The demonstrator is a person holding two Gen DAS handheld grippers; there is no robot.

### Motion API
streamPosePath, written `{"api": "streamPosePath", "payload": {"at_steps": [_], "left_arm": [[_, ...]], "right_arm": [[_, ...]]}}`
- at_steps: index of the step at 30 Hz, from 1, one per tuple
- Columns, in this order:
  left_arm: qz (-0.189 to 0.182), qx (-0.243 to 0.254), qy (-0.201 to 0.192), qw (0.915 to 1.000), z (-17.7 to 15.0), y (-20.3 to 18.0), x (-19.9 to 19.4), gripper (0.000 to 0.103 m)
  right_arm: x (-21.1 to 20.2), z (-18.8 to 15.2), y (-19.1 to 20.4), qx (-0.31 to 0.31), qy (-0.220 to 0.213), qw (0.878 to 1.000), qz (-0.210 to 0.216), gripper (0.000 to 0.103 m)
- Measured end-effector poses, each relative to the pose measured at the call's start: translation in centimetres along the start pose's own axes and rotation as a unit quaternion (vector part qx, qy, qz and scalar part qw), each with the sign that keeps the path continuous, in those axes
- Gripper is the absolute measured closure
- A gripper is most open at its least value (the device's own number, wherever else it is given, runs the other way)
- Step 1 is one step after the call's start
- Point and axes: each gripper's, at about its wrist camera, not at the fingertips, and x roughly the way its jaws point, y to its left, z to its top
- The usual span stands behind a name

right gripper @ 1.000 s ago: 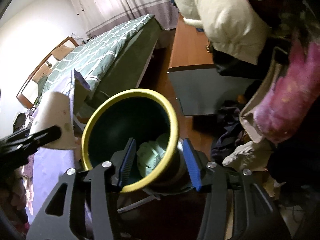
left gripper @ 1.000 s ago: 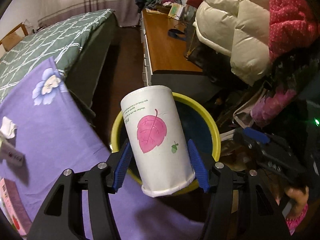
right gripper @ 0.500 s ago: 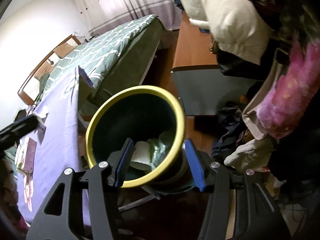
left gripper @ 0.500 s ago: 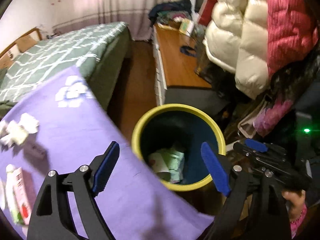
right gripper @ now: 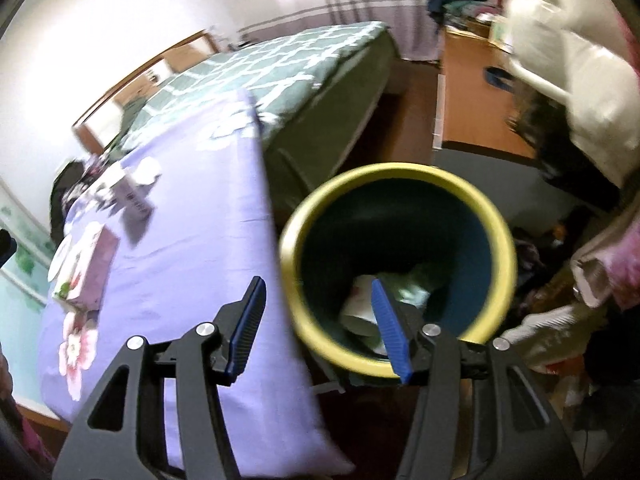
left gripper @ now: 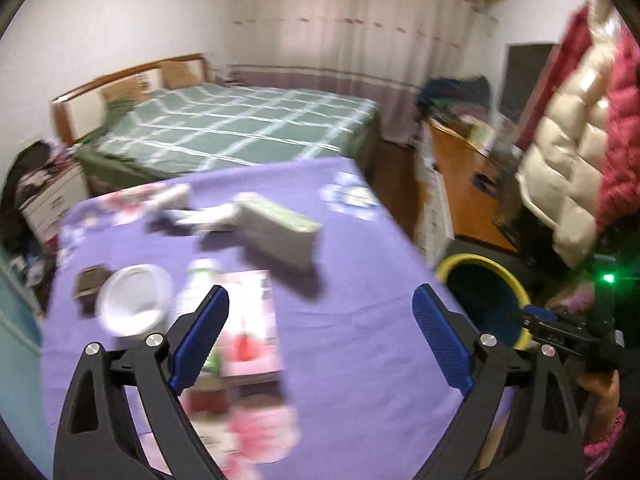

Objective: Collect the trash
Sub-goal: 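Return the right gripper to the table and grasp the pink strawberry milk carton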

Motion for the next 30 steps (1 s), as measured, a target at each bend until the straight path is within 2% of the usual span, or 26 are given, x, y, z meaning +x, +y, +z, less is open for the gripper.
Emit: {"api": "streamPosePath", "payload": {"at_steps": [6, 13, 16, 20, 30], "left_arm": [[0.054, -0.065, -0.018, 0.9963, -1.7, 8.7, -3.2, 0.011], [0.086, -0.113, -0.013, 0.9898, -4.3, 15.2, -4.3, 0.011], [0.092, -0.118, -0.007, 0.9886, -5.0, 16.2, -4.2, 0.011], [0.09, -0.127, -0.002, 0.9878, -5.4, 16.9, -3.8, 0.011], [0.084, -0.137, 0.002, 0.987, -5.9, 18.0, -3.5, 0.011]], "right_arm": [[1.6, 0.0, 7.8, -0.056, 0.013, 0.998, 0.037, 0.049], [3.2, -1.3, 17.7, -0.12, 0.025, 0.988, 0.094, 0.049], [4.5, -2.6, 21.8, -0.152, 0.041, 0.981, 0.114, 0.049], [5.8, -3.8, 25.2, -0.174, 0.059, 0.975, 0.123, 0.049], [8.1, -4.5, 28.8, -0.184, 0.064, 0.975, 0.108, 0.046]]}}
